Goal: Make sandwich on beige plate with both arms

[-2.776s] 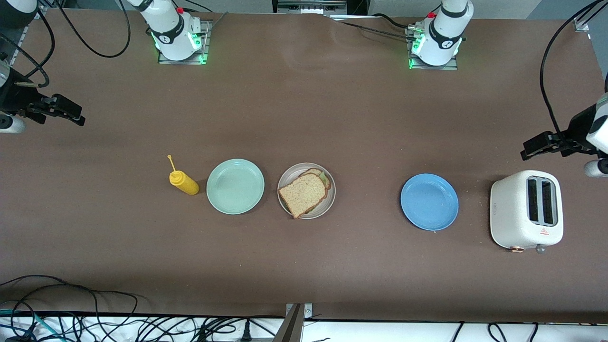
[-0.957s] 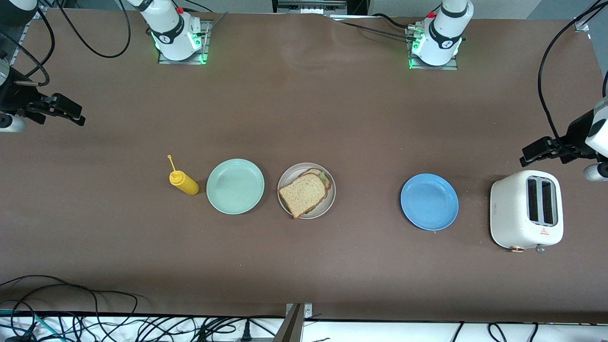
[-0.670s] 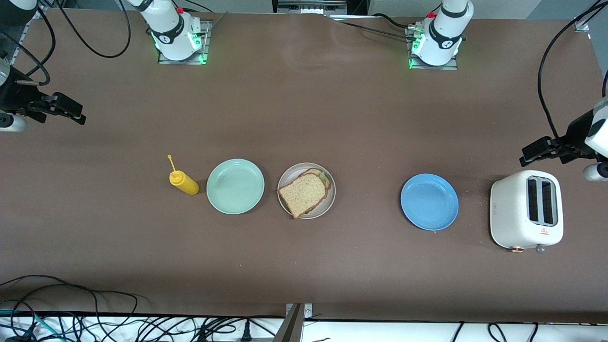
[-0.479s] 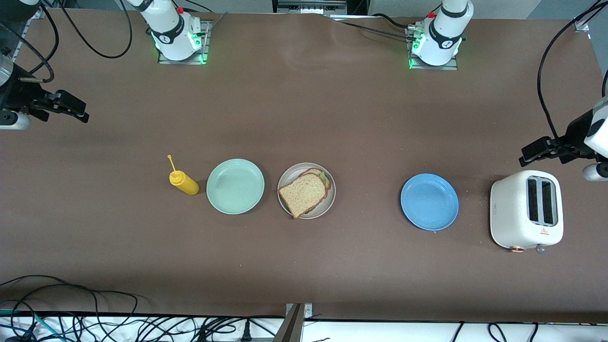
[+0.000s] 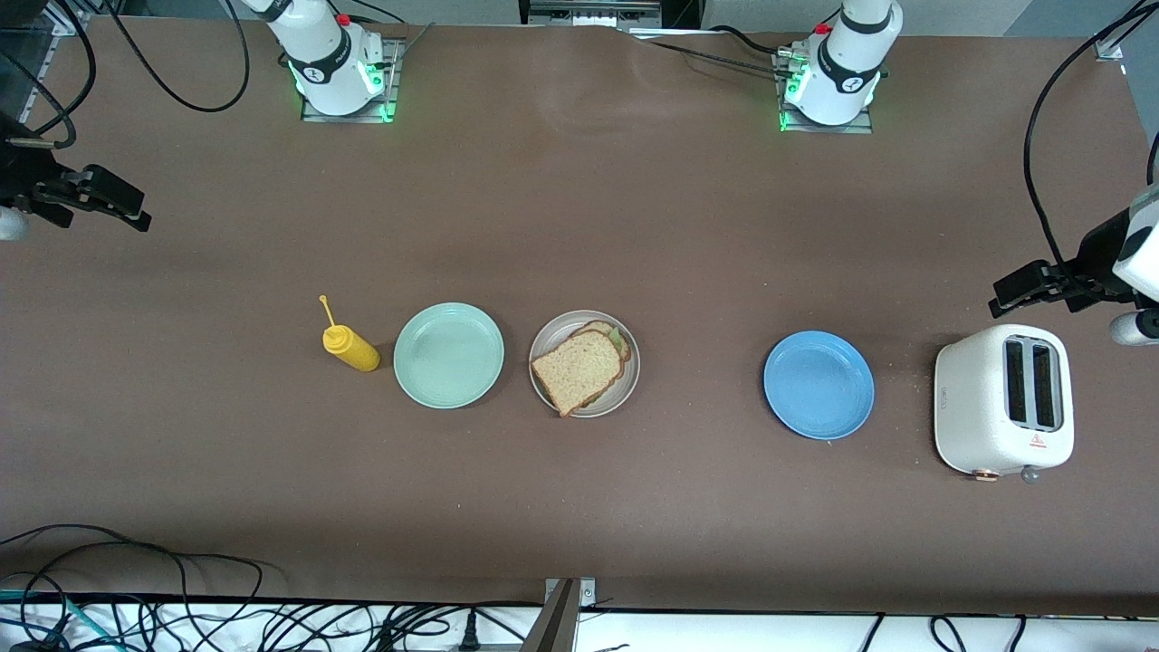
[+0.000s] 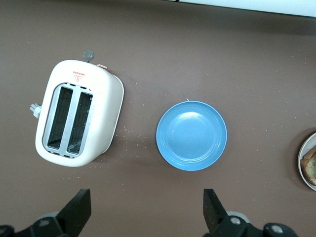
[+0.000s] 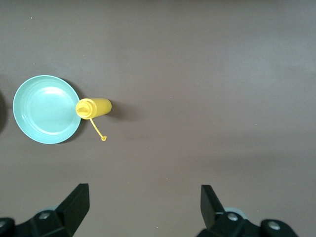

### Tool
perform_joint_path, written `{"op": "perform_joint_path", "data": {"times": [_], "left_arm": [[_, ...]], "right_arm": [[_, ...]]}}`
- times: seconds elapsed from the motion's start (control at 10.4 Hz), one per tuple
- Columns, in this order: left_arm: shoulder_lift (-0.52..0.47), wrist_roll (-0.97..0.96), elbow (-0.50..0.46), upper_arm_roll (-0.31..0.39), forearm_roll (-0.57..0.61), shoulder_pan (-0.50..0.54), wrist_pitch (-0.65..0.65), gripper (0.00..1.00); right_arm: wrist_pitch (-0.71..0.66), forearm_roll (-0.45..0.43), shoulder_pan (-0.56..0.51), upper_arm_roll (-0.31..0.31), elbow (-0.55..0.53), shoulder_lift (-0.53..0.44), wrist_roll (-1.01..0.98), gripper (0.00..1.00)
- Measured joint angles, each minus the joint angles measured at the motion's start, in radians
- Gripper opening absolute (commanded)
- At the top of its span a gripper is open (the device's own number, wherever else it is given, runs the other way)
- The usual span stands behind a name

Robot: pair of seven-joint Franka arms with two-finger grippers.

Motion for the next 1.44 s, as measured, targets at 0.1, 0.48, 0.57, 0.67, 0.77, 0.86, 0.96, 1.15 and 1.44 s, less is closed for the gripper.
{"op": "perform_joint_path", "data": {"times": [0.1, 0.48, 0.57, 0.67, 0.77, 0.86, 0.96, 1.15, 1.44], "left_arm": [[0.001, 0.000, 0.000, 0.000, 0.000, -0.008, 0.000, 1.00], [0.001, -0.001, -0.007, 0.068, 0.000, -0.103, 0.000, 1.00], [0.001, -0.001, -0.007, 0.084, 0.000, -0.132, 0.000, 1.00], [0.001, -0.001, -0.007, 0.105, 0.000, -0.169, 0.000, 1.00], [0.000, -0.002, -0.007, 0.120, 0.000, -0.192, 0.000, 1.00], [-0.002, -0.002, -0.007, 0.126, 0.000, -0.196, 0.000, 1.00], [-0.004, -0.002, -0.004, 0.134, 0.000, -0.196, 0.001, 1.00], [-0.008, -0.001, 0.006, 0.141, 0.000, -0.192, 0.001, 1.00], [-0.007, 0.000, 0.005, 0.146, 0.000, -0.185, 0.001, 1.00]], "right_arm": [[-0.002, 0.000, 0.001, 0.000, 0.000, 0.000, 0.000, 1.00], [-0.017, 0.000, 0.002, 0.001, 0.000, 0.000, 0.000, 1.00], [-0.019, 0.000, 0.002, 0.001, 0.000, 0.000, 0.000, 1.00], [-0.020, 0.000, 0.003, 0.001, 0.000, 0.000, 0.000, 1.00], [-0.020, 0.000, 0.003, 0.001, 0.000, 0.000, 0.000, 1.00], [-0.020, 0.000, 0.003, 0.001, 0.000, 0.000, 0.000, 1.00], [-0.021, 0.000, 0.003, 0.001, 0.000, 0.000, 0.000, 1.00], [-0.021, 0.000, 0.004, 0.009, 0.000, 0.000, 0.000, 1.00], [-0.021, 0.001, 0.005, 0.012, 0.001, 0.000, 0.000, 1.00]]}}
